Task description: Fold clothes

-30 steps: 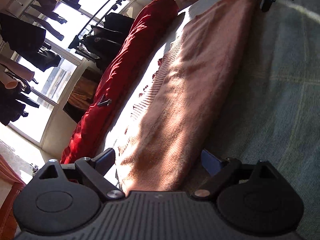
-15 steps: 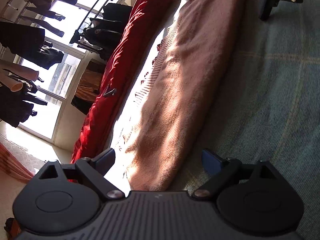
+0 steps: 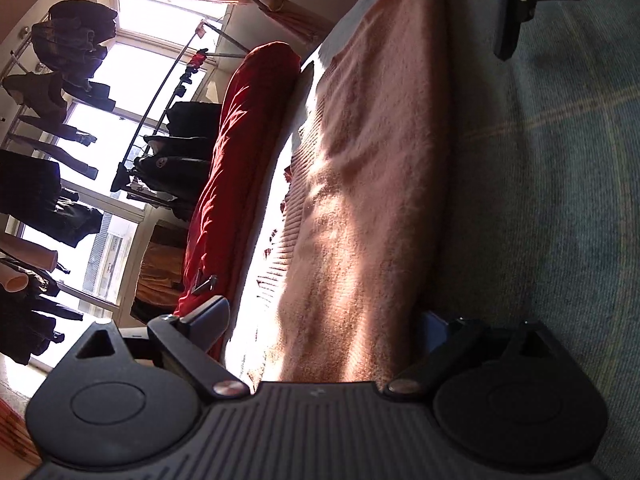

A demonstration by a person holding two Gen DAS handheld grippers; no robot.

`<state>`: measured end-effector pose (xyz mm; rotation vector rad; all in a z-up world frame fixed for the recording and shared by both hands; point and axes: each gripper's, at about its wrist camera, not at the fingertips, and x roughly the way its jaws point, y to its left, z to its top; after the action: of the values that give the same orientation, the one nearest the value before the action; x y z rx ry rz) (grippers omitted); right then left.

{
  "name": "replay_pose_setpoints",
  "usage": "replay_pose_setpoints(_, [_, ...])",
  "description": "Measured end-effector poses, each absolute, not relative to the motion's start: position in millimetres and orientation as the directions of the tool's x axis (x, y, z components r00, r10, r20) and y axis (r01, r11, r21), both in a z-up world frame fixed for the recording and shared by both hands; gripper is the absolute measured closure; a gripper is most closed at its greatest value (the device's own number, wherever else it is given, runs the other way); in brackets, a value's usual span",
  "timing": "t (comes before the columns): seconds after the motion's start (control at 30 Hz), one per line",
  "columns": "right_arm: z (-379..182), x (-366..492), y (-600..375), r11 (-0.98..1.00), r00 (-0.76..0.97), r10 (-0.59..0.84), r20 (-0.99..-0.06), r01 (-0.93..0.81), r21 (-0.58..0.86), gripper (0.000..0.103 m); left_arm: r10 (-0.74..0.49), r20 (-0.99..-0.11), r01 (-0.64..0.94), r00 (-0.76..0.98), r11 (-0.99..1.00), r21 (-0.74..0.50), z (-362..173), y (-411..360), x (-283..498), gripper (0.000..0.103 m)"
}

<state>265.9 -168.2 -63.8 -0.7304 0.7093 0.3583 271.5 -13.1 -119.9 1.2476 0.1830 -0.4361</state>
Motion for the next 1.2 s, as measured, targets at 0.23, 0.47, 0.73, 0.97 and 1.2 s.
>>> replay_pose_setpoints(0.23, [-55.9,279.0,-99.3,0.61,0.725,0.132,-0.676,-0.596,-0.521,0.0,-0.224,-0.339,0.4,0.914,0.347,0.848,-113.2,14.1,268.2,0.007])
replay_pose_setpoints(0.47, [-83.3,305.9,-36.2,0.476,0.752,0.133,-0.646,-0.62,-0.624,0.0,-0.231,-0.309,0.383,0.922,0.441,0.812,-99.9,26.6,271.5,0.007])
replay_pose_setpoints(0.73, [-77.7,311.4,-39.1,0.47,0.848,0.103,-0.519,-0.502,-0.726,0.0,-0.232,-0.341,0.408,0.911,0.387,0.827,-114.2,19.6,272.1,0.007])
replay_pose_setpoints(0.97, [-61.9,315.8,-52.5,0.543,0.848,0.123,-0.516,-0.493,-0.68,0.0,-0.18,-0.322,0.369,0.93,0.463,0.806,-107.1,12.4,301.8,0.007])
replay_pose_setpoints(1.2, [-91.1,311.4,-102.4,0.467,0.844,0.013,-0.536,-0.479,-0.743,0.0,-0.147,-0.353,0.38,0.924,0.46,0.802,-105.3,25.7,298.1,0.007])
